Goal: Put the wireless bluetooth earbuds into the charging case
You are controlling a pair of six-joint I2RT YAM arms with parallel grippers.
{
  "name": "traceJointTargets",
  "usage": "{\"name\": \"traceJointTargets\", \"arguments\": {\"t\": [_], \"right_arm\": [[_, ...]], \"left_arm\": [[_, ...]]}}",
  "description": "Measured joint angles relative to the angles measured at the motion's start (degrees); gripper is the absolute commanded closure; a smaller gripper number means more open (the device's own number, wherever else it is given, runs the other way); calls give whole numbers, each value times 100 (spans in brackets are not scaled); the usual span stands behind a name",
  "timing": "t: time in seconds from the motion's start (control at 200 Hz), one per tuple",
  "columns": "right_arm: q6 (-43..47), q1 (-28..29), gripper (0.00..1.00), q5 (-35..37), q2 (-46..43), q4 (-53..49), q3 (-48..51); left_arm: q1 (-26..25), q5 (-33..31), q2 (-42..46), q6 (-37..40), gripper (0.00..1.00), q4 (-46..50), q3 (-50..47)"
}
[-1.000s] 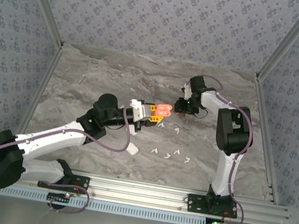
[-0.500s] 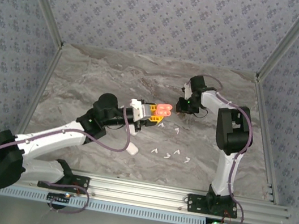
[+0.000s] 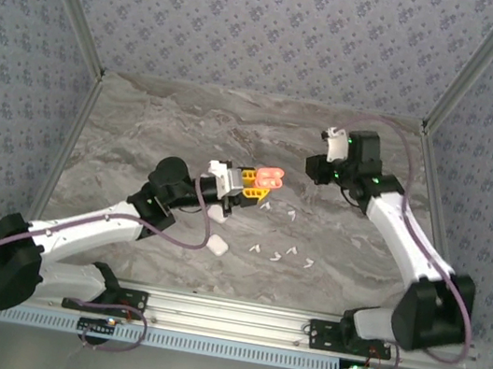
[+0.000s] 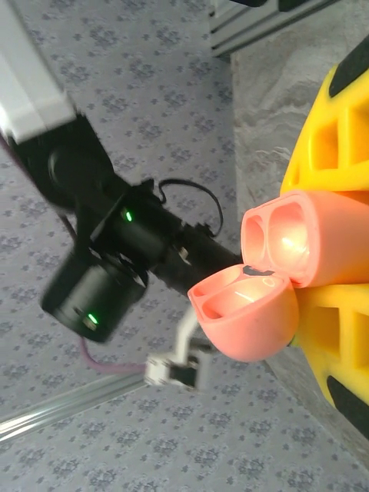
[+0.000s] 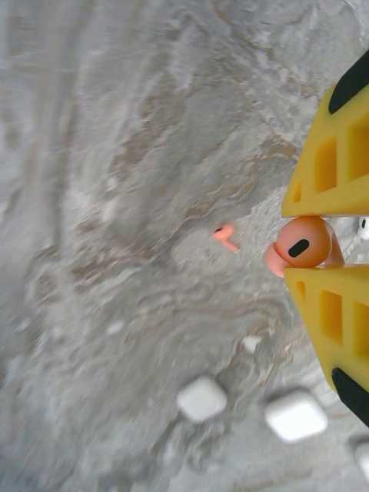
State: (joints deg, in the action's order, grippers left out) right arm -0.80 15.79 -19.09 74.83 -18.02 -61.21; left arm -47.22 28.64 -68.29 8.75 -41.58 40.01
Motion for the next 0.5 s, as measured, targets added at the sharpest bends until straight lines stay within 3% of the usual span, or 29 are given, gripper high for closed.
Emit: {"name": "traceJointTargets", "arguments": {"t": [0.235, 0.5], "right_arm": [[131, 0, 79, -706, -1582, 514, 437], [225, 466, 80, -1388, -2280, 1147, 457]], "left_arm": [[122, 92, -400, -400, 100, -514, 0], [127, 219, -796, -704, 100, -623, 2]]}}
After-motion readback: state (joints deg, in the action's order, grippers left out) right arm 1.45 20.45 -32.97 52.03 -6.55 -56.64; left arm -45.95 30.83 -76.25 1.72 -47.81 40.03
